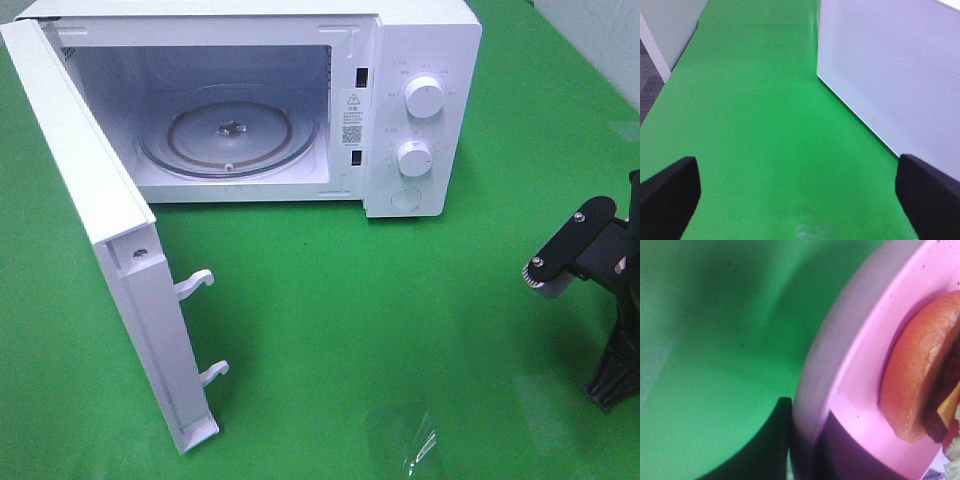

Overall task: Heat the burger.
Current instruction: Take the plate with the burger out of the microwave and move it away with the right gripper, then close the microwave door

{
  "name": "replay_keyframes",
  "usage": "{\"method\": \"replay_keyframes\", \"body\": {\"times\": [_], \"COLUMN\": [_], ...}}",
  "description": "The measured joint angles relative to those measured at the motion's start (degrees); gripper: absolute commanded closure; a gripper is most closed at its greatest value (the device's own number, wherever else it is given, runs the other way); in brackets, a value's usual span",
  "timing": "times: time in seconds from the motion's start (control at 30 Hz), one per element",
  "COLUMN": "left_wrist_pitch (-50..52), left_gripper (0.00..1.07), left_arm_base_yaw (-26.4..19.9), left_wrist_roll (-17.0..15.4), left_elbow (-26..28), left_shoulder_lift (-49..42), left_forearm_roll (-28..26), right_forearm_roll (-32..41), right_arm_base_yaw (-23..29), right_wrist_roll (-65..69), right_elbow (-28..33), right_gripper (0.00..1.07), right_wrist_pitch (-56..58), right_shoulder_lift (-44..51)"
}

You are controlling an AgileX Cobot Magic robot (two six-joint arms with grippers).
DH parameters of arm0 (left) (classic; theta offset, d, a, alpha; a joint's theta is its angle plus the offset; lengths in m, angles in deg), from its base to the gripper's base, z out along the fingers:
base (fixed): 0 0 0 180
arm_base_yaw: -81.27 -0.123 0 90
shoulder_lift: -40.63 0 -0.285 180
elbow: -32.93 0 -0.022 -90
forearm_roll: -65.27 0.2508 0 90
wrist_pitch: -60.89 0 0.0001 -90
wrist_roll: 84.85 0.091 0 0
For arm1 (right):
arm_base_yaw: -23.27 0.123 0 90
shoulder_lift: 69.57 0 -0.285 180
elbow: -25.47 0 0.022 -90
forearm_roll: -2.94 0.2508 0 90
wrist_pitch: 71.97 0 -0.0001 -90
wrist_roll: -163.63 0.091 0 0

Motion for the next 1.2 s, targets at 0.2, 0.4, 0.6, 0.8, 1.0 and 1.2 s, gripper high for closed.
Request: {"method": "replay_keyframes", "body": {"times": [0.2,0.4,0.6,0.8,1.0,1.2], "left_wrist_pitch": [0.0,0.0,0.0,0.0,0.0,0.0], "left_gripper": [0.09,0.09,0.09,0.09,0.09,0.09], "left_arm_base_yaw": [0.0,0.0,0.0,0.0,0.0,0.0], "left_wrist_roll": [0.0,0.0,0.0,0.0,0.0,0.0], "left_elbow": [0.0,0.0,0.0,0.0,0.0,0.0], "left_shoulder_lift": [0.0,0.0,0.0,0.0,0.0,0.0], "left_forearm_roll": [0.0,0.0,0.0,0.0,0.0,0.0], "right_forearm_roll": [-0.6,-2.2,-3.1,0.5,14.3,26.0], "right_arm_base_yaw": [-7.2,-9.4,-9.6,-9.6,-9.6,-9.6], "right_wrist_roll": [1.3,4.1,7.3,6.8,-5.1,-15.5], "right_elbow": [-0.1,-0.2,-0.3,-2.8,-7.2,-7.8], "right_gripper": [1.07,1.04,0.88,0.67,0.58,0.48], "right_wrist_pitch": [-5.4,-7.6,-8.3,-6.1,-5.2,-5.4], "right_shoulder_lift": [-7.5,-11.3,-12.0,-11.9,-3.7,7.8]}}
